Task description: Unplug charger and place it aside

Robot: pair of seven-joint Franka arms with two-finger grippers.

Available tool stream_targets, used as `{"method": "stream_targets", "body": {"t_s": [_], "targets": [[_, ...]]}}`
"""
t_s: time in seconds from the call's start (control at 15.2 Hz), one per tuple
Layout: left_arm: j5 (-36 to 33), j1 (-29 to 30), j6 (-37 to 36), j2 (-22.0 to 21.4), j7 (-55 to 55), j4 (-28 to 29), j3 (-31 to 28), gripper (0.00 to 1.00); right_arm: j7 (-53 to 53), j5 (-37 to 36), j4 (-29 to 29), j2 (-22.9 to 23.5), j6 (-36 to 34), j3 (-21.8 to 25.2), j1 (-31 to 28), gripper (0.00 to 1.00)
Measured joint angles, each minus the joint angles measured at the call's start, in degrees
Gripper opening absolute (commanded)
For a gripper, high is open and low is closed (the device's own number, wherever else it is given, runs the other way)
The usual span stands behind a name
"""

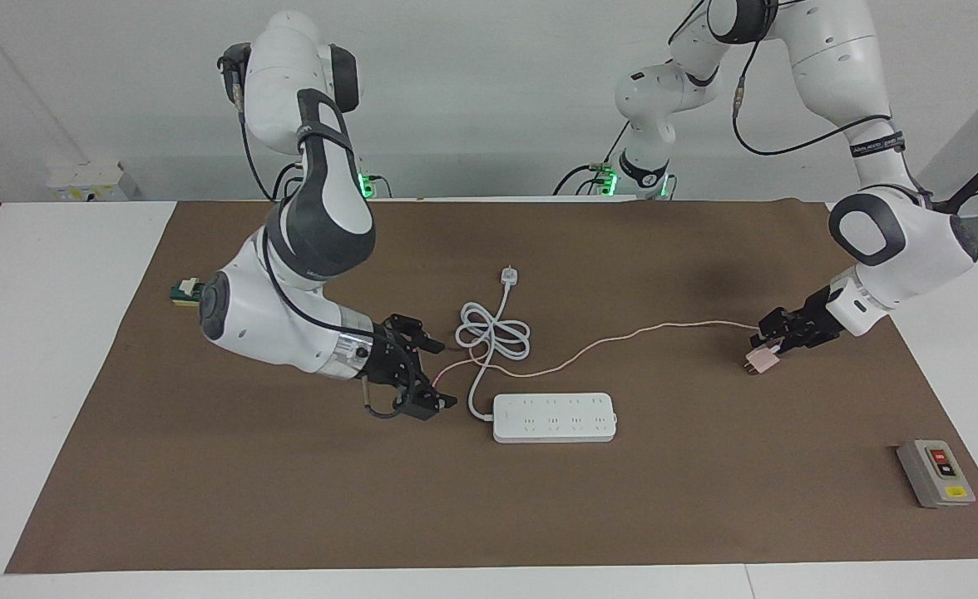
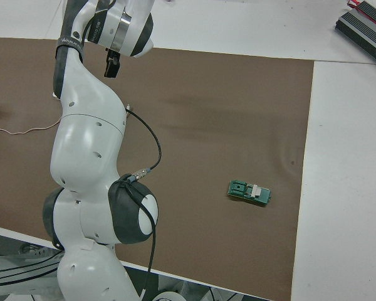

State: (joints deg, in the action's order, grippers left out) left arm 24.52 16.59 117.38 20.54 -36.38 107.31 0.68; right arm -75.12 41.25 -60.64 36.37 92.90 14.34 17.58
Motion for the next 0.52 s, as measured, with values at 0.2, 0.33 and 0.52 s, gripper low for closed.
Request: {"method": "stream_targets", "body": {"t_s": [0.2, 0.33, 0.52], "targets": [[0.7, 1.2, -1.3, 0.3, -1.1, -3.9, 0.0, 1.0, 8.3, -6.6, -0.1, -3.6, -3.8, 0.2, -0.6, 1.0], [-0.2, 1.2, -5.6, 0.1, 2.0, -9.0, -0.1, 1.0, 15.4, -9.6, -0.2, -5.9, -6.0, 0.5, -1.9, 1.0], [-5.0, 0.6, -10.1, -2.3, 13.2, -14.8, 0.2, 1.0, 30.4, -14.4, -0.3, -8.7, -9.7, 0.6, -5.0, 1.0]]}}
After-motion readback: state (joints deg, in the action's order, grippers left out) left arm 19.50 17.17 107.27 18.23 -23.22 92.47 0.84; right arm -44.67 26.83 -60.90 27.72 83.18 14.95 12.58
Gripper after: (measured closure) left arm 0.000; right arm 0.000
